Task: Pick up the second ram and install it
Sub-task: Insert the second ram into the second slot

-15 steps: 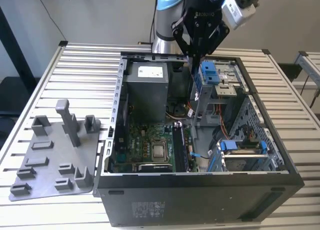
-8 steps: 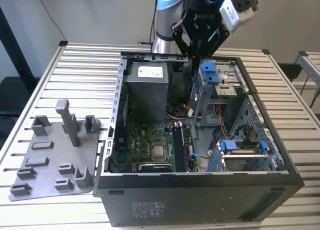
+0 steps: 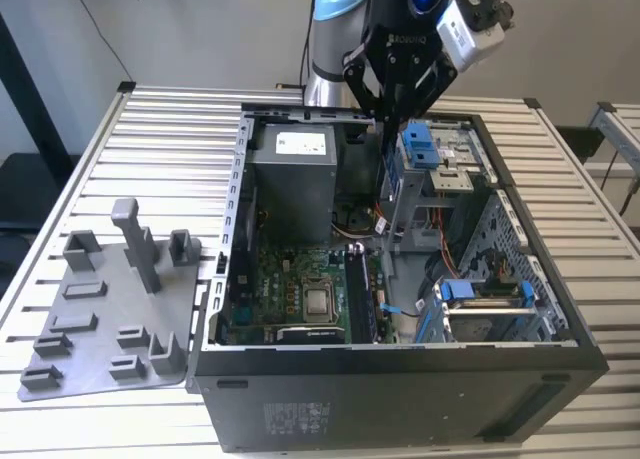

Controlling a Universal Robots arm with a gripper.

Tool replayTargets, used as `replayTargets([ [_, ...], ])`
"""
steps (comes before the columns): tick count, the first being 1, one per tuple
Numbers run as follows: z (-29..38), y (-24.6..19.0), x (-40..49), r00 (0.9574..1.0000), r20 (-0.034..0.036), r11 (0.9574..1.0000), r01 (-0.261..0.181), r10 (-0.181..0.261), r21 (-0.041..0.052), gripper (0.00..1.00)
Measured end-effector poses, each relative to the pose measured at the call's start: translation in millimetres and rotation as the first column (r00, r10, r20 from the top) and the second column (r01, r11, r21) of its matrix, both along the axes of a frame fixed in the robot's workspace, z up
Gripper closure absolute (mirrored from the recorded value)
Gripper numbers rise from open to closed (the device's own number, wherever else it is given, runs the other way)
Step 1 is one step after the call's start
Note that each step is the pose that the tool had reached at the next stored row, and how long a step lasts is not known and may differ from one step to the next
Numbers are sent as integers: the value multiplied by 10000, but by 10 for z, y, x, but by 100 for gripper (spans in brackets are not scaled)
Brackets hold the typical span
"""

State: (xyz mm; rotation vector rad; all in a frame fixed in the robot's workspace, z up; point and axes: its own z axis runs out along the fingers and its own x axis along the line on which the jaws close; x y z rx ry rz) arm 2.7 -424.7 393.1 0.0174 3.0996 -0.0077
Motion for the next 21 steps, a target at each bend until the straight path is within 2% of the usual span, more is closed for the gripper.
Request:
replayTargets([
  [5, -33, 0, 0, 9999, 0, 9999, 134, -134, -18, 86],
  [18, -34, 0, 0, 9999, -2, 9999, 135, -135, -21, 86],
  [21, -60, 0, 0, 9999, 8, 9999, 135, -135, -20, 86],
])
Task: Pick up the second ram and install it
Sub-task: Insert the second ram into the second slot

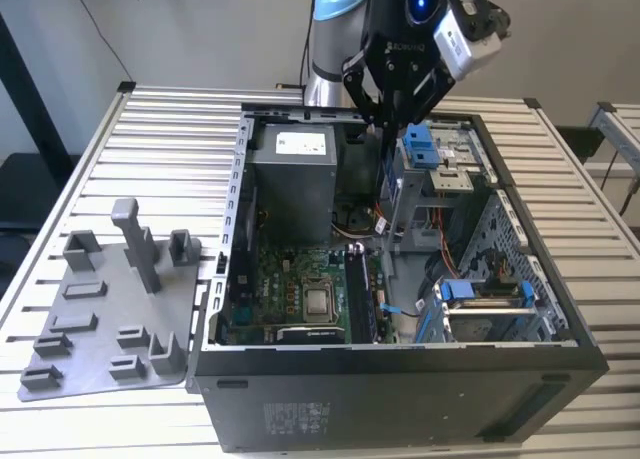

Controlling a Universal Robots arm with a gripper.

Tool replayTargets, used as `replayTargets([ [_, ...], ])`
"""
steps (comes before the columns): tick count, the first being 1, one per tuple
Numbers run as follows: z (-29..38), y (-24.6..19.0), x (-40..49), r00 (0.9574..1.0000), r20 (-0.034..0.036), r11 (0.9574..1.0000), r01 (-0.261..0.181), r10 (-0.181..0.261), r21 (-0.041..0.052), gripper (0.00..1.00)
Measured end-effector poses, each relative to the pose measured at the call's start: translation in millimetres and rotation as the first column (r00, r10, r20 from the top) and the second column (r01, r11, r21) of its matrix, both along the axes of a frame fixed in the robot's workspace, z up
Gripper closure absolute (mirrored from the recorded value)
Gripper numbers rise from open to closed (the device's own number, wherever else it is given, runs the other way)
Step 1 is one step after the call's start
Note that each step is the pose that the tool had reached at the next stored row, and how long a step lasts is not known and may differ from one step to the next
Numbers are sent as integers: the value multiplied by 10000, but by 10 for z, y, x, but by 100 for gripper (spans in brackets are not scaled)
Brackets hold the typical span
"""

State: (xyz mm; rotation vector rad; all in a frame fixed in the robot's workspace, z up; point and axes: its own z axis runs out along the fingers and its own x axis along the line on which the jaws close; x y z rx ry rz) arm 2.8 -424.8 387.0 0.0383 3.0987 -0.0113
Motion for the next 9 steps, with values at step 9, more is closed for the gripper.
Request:
replayTargets([
  [9, -156, 0, 0, 10000, 1, 10000, 20, -20, -22, 86],
])
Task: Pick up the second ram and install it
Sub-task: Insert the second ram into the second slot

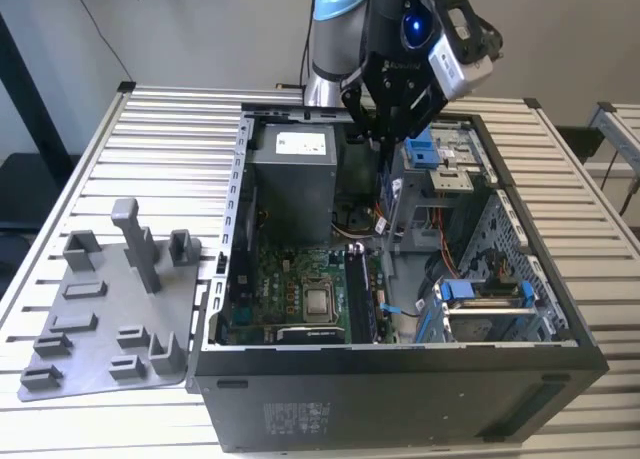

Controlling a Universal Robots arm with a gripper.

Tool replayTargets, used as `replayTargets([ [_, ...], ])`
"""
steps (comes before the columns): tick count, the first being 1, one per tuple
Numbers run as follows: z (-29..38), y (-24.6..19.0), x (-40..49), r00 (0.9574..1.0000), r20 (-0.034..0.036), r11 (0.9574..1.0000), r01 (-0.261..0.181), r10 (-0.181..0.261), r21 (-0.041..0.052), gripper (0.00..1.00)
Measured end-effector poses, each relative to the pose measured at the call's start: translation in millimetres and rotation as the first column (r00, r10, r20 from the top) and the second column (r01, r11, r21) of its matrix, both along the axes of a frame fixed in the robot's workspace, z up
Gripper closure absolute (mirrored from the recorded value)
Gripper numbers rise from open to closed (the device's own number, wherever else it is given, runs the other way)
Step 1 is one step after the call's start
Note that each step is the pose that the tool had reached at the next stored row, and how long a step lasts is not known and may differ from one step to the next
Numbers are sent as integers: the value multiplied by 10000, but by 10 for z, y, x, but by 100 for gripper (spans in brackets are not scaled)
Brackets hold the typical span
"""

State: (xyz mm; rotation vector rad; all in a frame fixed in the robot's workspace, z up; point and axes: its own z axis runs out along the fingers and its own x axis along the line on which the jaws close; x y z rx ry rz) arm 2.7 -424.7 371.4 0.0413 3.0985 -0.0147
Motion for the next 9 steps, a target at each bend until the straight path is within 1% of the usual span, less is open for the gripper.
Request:
replayTargets([
  [9, -160, 7, 0, 10000, -1, 9998, 1, -1, -182, 86],
])
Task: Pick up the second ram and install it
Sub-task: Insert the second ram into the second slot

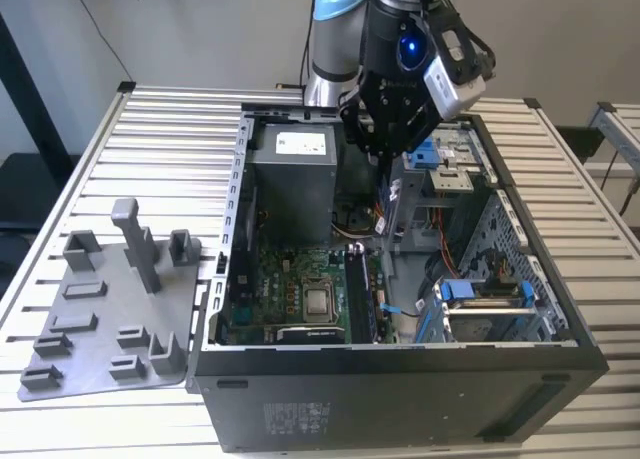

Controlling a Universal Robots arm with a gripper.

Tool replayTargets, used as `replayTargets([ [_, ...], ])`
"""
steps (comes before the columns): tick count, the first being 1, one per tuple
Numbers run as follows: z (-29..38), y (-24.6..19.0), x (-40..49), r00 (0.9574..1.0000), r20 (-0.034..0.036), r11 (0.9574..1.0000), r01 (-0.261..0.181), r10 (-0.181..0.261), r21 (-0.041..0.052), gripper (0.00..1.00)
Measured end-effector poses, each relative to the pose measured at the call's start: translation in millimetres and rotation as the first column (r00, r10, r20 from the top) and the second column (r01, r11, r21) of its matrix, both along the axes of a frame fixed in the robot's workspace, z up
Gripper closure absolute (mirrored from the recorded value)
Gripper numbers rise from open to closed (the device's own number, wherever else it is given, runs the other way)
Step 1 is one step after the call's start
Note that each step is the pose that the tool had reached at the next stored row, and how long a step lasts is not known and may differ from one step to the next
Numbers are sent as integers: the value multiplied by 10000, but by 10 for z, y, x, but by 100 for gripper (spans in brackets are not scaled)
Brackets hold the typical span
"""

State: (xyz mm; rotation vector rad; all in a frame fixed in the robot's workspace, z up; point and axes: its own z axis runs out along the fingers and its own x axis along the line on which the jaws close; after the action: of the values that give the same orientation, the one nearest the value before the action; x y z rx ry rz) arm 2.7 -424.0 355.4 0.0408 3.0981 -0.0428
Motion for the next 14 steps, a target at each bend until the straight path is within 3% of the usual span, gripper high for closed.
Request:
replayTargets([
  [14, -215, 21, 0, 10000, 0, 9995, 3, -3, -305, 86],
])
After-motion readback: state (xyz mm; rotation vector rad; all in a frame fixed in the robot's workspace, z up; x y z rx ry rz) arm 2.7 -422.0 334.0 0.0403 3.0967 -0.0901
